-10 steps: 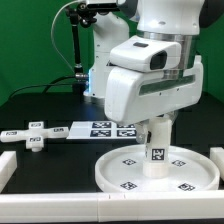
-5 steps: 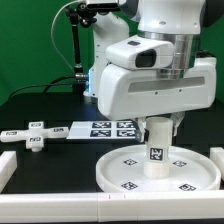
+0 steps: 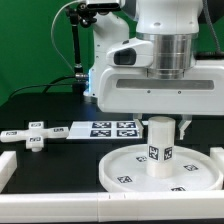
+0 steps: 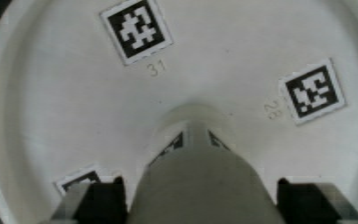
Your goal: Assemble round table
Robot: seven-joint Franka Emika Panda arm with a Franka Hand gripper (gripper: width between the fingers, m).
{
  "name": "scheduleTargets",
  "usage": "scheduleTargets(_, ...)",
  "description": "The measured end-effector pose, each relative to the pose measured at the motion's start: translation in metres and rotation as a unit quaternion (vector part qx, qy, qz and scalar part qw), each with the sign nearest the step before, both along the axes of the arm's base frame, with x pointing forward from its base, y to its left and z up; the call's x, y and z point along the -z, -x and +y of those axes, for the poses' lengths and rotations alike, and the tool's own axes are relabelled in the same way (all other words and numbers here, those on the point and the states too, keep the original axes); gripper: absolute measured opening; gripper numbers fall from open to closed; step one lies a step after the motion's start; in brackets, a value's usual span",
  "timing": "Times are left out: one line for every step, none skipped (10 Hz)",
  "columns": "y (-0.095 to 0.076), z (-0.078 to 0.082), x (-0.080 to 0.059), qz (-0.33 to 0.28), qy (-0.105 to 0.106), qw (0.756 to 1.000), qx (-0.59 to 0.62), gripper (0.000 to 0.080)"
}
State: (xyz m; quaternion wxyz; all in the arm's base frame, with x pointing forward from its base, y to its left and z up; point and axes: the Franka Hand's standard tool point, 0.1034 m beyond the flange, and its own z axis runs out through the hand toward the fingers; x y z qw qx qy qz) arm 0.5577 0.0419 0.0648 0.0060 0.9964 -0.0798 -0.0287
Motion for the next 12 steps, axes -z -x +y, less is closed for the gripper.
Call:
scheduleTargets(0.000, 0.000, 0.000, 0.000, 0.000, 1.000, 0.013, 0.0409)
scheduleTargets(0.000, 0.001, 0.000, -0.001, -0.001, 0.998, 0.057, 0.0409)
scheduleTargets(0.000, 0.001, -0.001, -0.001, -0.001, 0.998, 0.065, 0.0409)
scheduleTargets(0.000, 0.001, 0.000, 0.000, -0.001, 0.998, 0.065, 0.0409)
scheduleTargets(0.000, 0.001, 0.000, 0.000, -0.001, 0.998, 0.063, 0.0595)
scheduleTargets(0.001, 0.002, 0.000, 0.000, -0.001, 0.998, 0.059, 0.0595)
scheduleTargets(0.007, 0.004, -0.002, 0.000, -0.002, 0.999, 0.037, 0.0633)
scheduleTargets(0.014, 0.004, -0.007, 0.000, -0.005, 1.000, -0.002, 0.0644)
scheduleTargets(0.020, -0.001, -0.011, -0.001, -0.009, 0.998, -0.054, 0.0644)
scheduleTargets(0.029, -0.007, -0.016, 0.001, -0.013, 0.996, -0.086, 0.0649)
scheduleTargets(0.039, -0.012, -0.019, 0.000, -0.014, 0.995, -0.096, 0.0649)
scheduleTargets(0.047, -0.015, -0.019, -0.003, -0.013, 0.995, -0.095, 0.0649)
